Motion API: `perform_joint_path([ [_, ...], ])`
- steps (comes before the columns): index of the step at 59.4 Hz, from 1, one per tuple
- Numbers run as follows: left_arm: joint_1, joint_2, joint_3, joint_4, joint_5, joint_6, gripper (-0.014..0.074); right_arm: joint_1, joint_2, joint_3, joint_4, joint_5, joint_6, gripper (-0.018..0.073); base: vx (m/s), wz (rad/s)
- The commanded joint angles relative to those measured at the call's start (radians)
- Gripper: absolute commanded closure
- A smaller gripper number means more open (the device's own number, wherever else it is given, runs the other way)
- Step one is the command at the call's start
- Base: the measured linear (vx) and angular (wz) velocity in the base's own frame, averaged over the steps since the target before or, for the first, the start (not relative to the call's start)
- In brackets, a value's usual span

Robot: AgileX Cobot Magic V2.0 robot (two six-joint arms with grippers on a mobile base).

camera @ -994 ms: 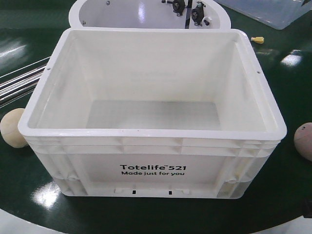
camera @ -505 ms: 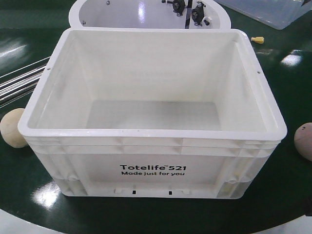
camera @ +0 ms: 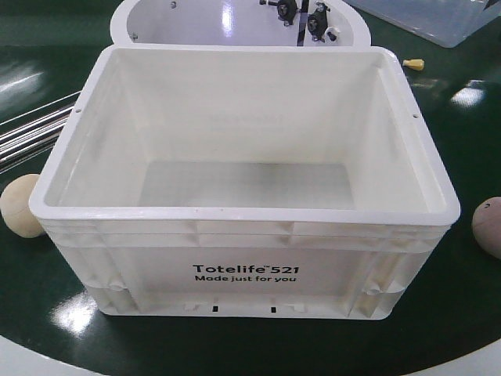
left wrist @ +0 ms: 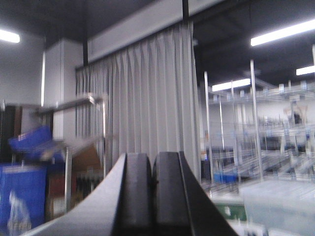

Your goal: Place moving items into box and shelve

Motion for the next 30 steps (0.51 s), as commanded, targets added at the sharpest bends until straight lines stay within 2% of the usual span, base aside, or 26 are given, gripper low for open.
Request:
perform_joint_path([
  [1,0.004,0.148,-0.179,-0.008,-0.1,0.0,0.0603,-0.005,0.136,-0.155,-0.02,-0.066,-0.009,0.0565,0.0,0.0],
  [9,0.004,0.339,-0.35,-0.008,-0.127,0.0,0.0603,-0.005,0.328,-0.284,-0.036,-0.115,-0.009,0.0565,0.0,0.0],
  [18,0.004,0.486,-0.401,-0.008,-0.123,-0.011,0.0603,-0.005,0.498,-0.299,-0.034,-0.109,-0.005,0.0565,0.0,0.0],
  [30,0.004,0.634,-0.399,-0.009,0.036,-0.011,0.0591,-0.005,0.658,-0.299,0.002,-0.005,-0.002,0.0564,0.0,0.0],
])
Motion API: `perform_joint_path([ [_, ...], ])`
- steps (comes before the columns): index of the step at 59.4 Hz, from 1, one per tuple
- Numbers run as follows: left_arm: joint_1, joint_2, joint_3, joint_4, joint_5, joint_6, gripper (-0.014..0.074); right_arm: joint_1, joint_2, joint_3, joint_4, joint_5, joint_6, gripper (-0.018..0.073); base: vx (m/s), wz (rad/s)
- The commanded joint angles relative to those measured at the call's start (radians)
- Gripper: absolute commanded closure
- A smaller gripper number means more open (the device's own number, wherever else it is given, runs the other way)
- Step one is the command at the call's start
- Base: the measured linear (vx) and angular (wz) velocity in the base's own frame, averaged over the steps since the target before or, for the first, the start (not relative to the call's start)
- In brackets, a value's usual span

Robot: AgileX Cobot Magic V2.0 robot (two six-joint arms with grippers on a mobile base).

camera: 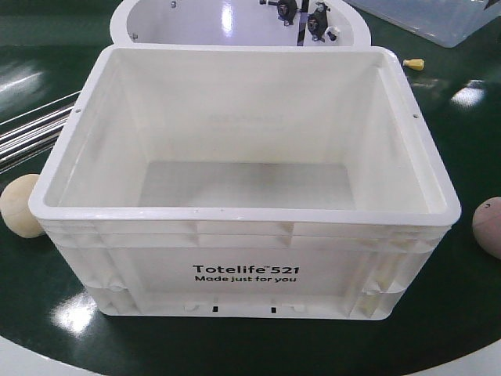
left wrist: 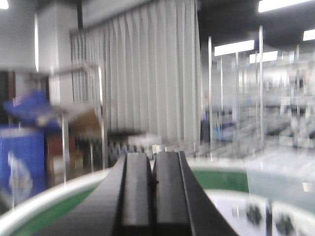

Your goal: Place moving items into box and shelve

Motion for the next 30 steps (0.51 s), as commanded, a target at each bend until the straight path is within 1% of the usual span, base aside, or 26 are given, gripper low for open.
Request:
perform_joint_path([
  [1,0.004,0.058,-0.031,-0.009,-0.002,-0.011,0.0587,-0.005,0.043,-0.029,0.01,-0.041,-0.001,0.0561,0.0,0.0],
  [8,0.004,0.099,-0.031,-0.009,0.037,-0.011,0.0535,-0.005,0.097,-0.029,0.004,-0.021,-0.01,0.0543,0.0,0.0],
  [12,0.004,0.119,-0.031,-0.009,0.053,-0.011,0.0475,-0.005,0.112,-0.029,0.004,-0.022,-0.01,0.0511,0.0,0.0],
  [15,0.004,0.129,-0.031,-0.009,0.069,-0.011,0.0407,-0.005,0.114,-0.029,0.004,-0.022,-0.01,0.0476,0.0,0.0],
  [20,0.004,0.141,-0.031,-0.009,0.09,-0.011,0.0281,-0.005,0.114,-0.029,0.003,-0.021,-0.01,0.0397,0.0,0.0],
  [23,0.004,0.145,-0.031,-0.009,0.091,-0.011,0.0209,-0.005,0.114,-0.029,-0.002,-0.021,-0.013,0.0333,0.0,0.0],
  [27,0.004,0.145,-0.031,-0.009,0.087,-0.011,0.0151,-0.005,0.114,-0.029,-0.017,-0.022,-0.013,0.0241,0.0,0.0],
  [30,0.004,0.145,-0.031,-0.009,0.068,-0.011,0.0132,-0.005,0.114,-0.029,-0.019,-0.022,-0.013,0.0182,0.0,0.0],
])
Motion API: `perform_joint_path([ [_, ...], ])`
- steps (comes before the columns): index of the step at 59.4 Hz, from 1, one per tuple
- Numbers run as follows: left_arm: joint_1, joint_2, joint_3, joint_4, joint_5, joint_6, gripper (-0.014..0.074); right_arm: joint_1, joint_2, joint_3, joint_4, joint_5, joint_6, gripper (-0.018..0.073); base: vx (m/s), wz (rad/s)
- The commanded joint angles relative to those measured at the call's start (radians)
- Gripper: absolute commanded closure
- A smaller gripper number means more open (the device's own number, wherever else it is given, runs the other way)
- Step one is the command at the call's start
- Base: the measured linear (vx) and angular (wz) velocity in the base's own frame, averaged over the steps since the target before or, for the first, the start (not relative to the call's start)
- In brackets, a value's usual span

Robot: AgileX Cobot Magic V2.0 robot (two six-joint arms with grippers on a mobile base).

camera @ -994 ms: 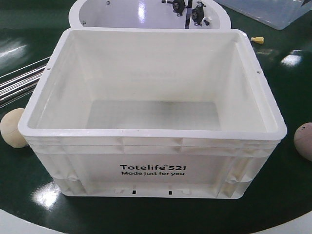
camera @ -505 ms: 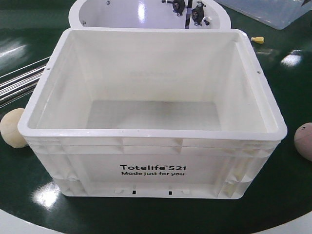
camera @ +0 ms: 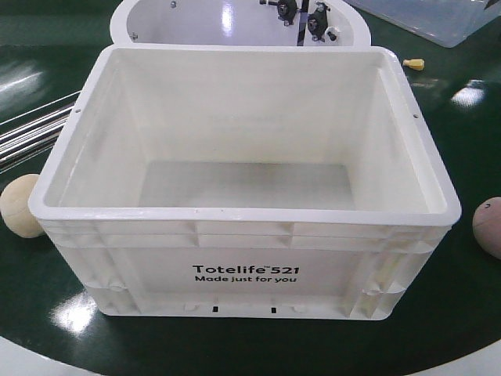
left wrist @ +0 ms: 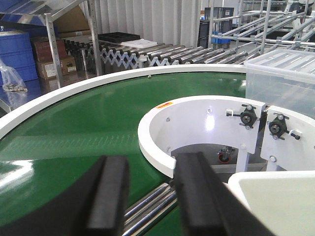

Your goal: Place moving items into box and shelve

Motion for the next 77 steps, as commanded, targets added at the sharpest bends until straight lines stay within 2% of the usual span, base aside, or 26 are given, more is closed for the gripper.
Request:
perform_joint_path([
  [1,0.004,-0.007,-0.031,-0.009,-0.099,-0.01,0.0129,-0.005,-0.008,-0.03,-0.015,-0.088,-0.007,0.0162,0.0,0.0],
  [9,0.004,-0.008,-0.031,-0.009,-0.054,-0.014,0.0129,-0.004,-0.009,-0.03,0.007,-0.038,-0.013,0.0099,0.0,0.0],
  [16,0.004,-0.007,-0.032,-0.003,0.058,-0.099,0.0127,-0.006,-0.008,-0.034,-0.03,0.101,-0.047,0.0101,0.0,0.0],
  [22,0.018,-0.007,-0.032,0.041,0.116,-0.159,0.0127,-0.006,-0.004,-0.034,-0.045,0.187,-0.041,0.0101,0.0,0.0],
  [28,0.075,0.008,-0.032,0.127,0.166,-0.283,0.0127,-0.022,0.035,-0.034,-0.09,0.244,0.042,0.0101,0.0,0.0],
  [32,0.127,0.043,-0.032,0.197,0.208,-0.371,0.0127,-0.082,0.081,-0.034,-0.125,0.277,0.13,0.0101,0.0,0.0],
  [35,0.162,0.081,-0.032,0.226,0.237,-0.402,0.0128,-0.154,0.125,-0.034,-0.13,0.302,0.18,0.0101,0.0,0.0],
  [39,0.18,0.131,-0.032,0.228,0.269,-0.394,0.0129,-0.23,0.182,-0.034,-0.113,0.334,0.163,0.0101,0.0,0.0],
  [44,0.18,0.201,-0.032,0.224,0.279,-0.363,0.0129,-0.277,0.252,-0.034,-0.077,0.387,0.055,0.0101,0.0,0.0],
  [51,0.18,0.302,-0.032,0.212,0.31,-0.337,0.0129,-0.277,0.349,-0.034,0.022,0.469,-0.095,0.0101,0.0,0.0],
  [58,0.179,0.374,-0.032,0.141,0.378,-0.312,0.0129,-0.277,0.423,-0.033,0.149,0.526,-0.183,0.0101,0.0,0.0],
  [63,0.179,0.409,-0.032,0.063,0.403,-0.229,0.0129,-0.277,0.463,-0.033,0.173,0.54,-0.188,0.0101,0.0,0.0],
  [70,0.179,0.444,-0.032,-0.039,0.409,-0.112,0.0129,-0.277,0.512,-0.033,0.148,0.562,-0.181,0.0101,0.0,0.0],
  [77,0.179,0.466,-0.032,-0.064,0.432,-0.071,0.0129,-0.277,0.568,-0.033,0.136,0.575,-0.179,0.0101,0.0,0.0],
])
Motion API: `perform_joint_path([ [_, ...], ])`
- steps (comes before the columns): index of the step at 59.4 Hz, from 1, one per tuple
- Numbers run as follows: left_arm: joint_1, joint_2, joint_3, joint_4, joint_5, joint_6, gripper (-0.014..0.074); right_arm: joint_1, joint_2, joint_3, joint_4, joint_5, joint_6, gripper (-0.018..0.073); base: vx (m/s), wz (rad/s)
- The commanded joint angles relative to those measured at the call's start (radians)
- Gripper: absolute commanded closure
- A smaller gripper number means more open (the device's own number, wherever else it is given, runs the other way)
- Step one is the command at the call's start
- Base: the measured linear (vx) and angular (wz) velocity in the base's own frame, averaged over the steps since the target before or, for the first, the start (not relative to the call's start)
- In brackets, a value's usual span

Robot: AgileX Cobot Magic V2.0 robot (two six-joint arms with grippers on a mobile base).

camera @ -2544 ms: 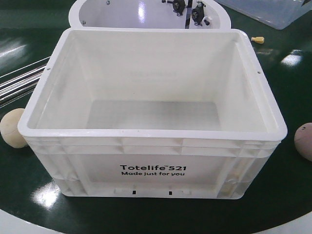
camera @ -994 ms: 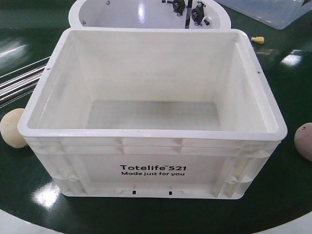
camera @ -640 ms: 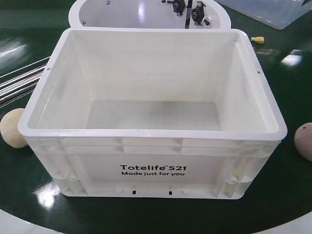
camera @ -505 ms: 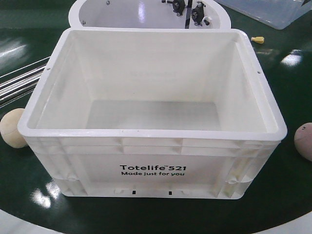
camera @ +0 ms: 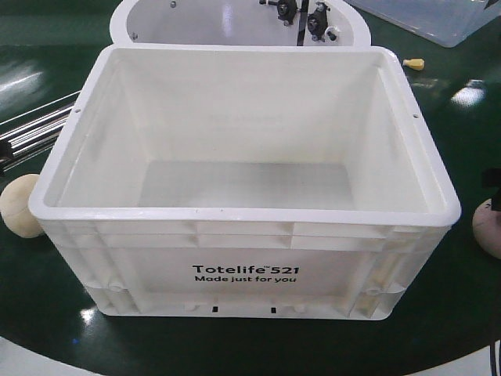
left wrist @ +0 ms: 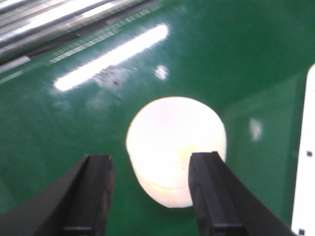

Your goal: Place moving items into box and shelve

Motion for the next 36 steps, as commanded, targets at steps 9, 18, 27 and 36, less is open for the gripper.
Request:
perform_joint_path([
  [9,-0.001,0.012,-0.032,-0.029,-0.017,0.036,0.0129,-0.006,0.069,-0.033,0.006,-0.014,-0.007,0.0101,0.0,0.0],
  [18,-0.001,0.045,-0.031,-0.029,-0.041,0.036,0.0129,-0.006,0.143,-0.033,-0.006,-0.058,-0.005,0.0101,0.0,0.0],
  [27,-0.001,0.092,-0.031,-0.029,-0.044,0.036,0.0129,-0.006,0.199,-0.033,-0.004,-0.064,0.018,0.0101,0.0,0.0],
  [36,-0.001,0.15,-0.031,-0.04,-0.097,0.036,0.0129,-0.006,0.233,-0.033,0.0,-0.079,0.033,0.0101,0.0,0.0],
])
